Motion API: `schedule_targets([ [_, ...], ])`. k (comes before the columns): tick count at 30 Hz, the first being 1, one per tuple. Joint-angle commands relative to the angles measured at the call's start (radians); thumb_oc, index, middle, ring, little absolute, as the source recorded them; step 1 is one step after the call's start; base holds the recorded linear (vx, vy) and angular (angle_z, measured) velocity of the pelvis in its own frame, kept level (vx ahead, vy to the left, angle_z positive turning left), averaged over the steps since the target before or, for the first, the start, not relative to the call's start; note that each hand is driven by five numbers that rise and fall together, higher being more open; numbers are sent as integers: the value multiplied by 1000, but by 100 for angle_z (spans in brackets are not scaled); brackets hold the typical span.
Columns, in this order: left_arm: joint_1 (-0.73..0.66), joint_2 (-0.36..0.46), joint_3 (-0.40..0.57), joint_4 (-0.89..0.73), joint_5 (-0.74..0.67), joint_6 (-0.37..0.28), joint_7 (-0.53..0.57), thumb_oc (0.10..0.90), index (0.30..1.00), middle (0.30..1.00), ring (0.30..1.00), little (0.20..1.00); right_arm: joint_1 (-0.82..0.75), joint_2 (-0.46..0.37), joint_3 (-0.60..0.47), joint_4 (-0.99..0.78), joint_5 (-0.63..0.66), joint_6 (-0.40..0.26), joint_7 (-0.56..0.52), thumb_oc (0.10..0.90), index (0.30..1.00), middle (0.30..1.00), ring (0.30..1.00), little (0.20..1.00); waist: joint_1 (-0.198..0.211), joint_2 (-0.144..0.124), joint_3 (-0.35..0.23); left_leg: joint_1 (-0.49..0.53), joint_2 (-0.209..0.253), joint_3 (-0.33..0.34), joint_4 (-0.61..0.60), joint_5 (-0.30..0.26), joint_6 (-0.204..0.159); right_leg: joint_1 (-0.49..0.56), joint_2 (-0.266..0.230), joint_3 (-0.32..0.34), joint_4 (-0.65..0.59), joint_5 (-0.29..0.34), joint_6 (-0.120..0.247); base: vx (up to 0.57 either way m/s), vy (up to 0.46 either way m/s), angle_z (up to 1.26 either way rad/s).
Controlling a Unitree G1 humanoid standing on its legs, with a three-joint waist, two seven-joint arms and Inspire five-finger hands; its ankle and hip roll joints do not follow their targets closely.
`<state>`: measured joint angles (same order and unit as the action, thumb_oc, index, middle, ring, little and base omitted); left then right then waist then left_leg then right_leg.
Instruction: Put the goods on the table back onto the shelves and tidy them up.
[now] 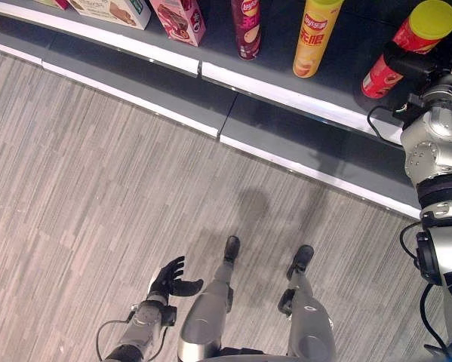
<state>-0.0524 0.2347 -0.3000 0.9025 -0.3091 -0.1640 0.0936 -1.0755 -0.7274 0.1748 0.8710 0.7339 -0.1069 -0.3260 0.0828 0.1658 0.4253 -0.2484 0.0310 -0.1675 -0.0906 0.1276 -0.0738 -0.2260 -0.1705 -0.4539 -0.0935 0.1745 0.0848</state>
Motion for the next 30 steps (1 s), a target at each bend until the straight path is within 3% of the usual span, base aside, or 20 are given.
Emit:
schedule_targets([
  [1, 17, 67, -34, 40, -30, -3, 1, 800, 900, 900, 900, 900, -52, 8, 14, -15, -5, -98, 26, 800, 900, 900, 900, 900, 19, -71, -52, 36, 20, 142, 3, -78, -55, 82, -50, 123, 18, -122, 94, 0, 0, 0],
  [14, 8, 64, -35, 46, -30, -1, 3, 800, 900, 900, 900, 900, -42, 53, 39, -7, -46, -78, 40, 800, 900, 900, 900, 900, 22, -69, -48, 32, 20, 139, 3, -75, -55, 83, -52, 117, 19, -122, 93, 0, 0, 0],
  [22, 9, 63, -31, 43, -34, -2, 3, 800, 900, 900, 900, 900, -36, 38, 39, -5, -93, -73, 23, 800, 900, 900, 900, 900, 22, -67, -48, 33, 18, 137, 3, -73, -56, 85, -52, 117, 19, -123, 93, 0, 0, 0],
  [27, -6, 67, -25, 56, -30, 2, 11, 800, 900, 900, 900, 900, -34, 17, 58, -16, -186, -54, 0, 800, 900, 900, 900, 900, 11, -78, -53, 44, 20, 146, 3, -78, -54, 90, -50, 126, 19, -121, 93, 0, 0, 0],
  [30, -25, 68, -23, 60, -30, 0, 22, 800, 900, 900, 900, 900, -61, 5, 110, 0, -327, -14, -33, 800, 900, 900, 900, 900, 2, -85, -52, 42, 22, 156, 3, -77, -54, 80, -52, 137, 19, -114, 93, -31, 9, -3],
])
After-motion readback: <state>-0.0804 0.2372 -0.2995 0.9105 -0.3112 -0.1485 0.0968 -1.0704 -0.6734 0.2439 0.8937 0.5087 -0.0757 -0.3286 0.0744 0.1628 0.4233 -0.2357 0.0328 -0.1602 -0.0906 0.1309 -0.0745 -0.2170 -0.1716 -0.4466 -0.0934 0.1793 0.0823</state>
